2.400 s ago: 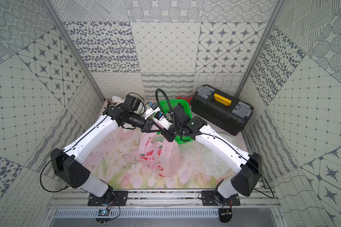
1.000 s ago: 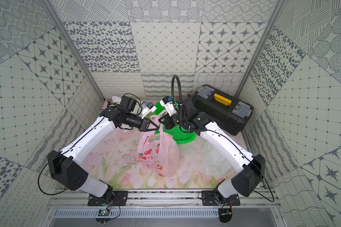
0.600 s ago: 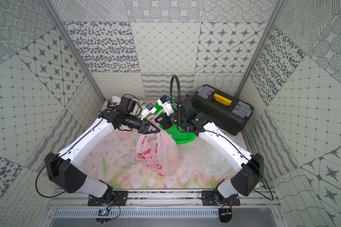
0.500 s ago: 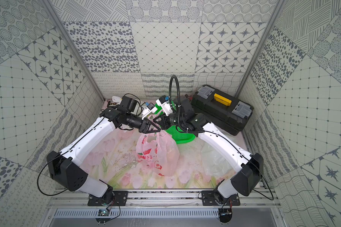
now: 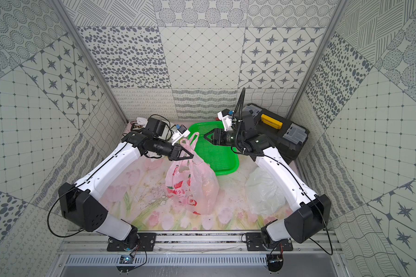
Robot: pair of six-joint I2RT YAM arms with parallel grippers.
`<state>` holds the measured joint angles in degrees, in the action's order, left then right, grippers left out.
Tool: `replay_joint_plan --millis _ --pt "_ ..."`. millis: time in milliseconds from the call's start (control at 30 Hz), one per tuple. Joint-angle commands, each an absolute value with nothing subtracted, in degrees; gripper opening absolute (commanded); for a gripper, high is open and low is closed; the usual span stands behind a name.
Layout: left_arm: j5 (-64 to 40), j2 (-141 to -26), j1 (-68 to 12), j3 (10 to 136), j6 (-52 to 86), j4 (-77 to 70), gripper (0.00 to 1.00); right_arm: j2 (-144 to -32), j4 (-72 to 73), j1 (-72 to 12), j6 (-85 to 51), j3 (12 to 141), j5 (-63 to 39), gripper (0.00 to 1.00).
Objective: Place the pears into plastic bags & tie knots
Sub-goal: Tie the plastic bag at the center of the board.
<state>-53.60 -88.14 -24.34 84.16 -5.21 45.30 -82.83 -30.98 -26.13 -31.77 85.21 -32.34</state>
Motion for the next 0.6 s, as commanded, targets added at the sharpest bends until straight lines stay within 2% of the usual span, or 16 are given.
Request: replay_joint_plan --millis 0,233,300,367,467,533,567 --pt "-53.3 -87.3 -24.8 83.8 -6.3 42.0 0.00 -85.5 -31.8 -27.3 -38.5 88.7 -34.4 0.55" --pt "-53.3 -87.2 -25.5 84.1 -7.8 43.6 0.00 -92.2 -28.6 -28.8 -42.4 94.6 -38.3 0.56" --pt "-53.4 -87.1 -25.8 84.1 -8.4 44.2 0.00 -94.3 -28.6 -29.1 -43.1 96.7 -39.3 0.53" --pt "-52.5 -87.2 -25.8 84.1 -8.6 44.5 0.00 -95.7 -28.7 -29.3 -43.2 98.3 -39.8 0.41" --pt "-50.4 -87.3 -25.6 84.7 -8.7 45.8 0.00 -96.3 -31.6 -29.4 -41.2 100.0 -38.1 0.11" --pt "-48.6 -87.3 -24.6 84.7 -7.5 46.0 0.00 -94.6 -32.9 -29.2 -39.2 99.4 -36.0 0.00" --pt "-48.0 -87.2 -23.7 84.6 -6.5 46.1 0.00 -93.4 -33.5 -29.0 -37.8 98.7 -34.7 0.00"
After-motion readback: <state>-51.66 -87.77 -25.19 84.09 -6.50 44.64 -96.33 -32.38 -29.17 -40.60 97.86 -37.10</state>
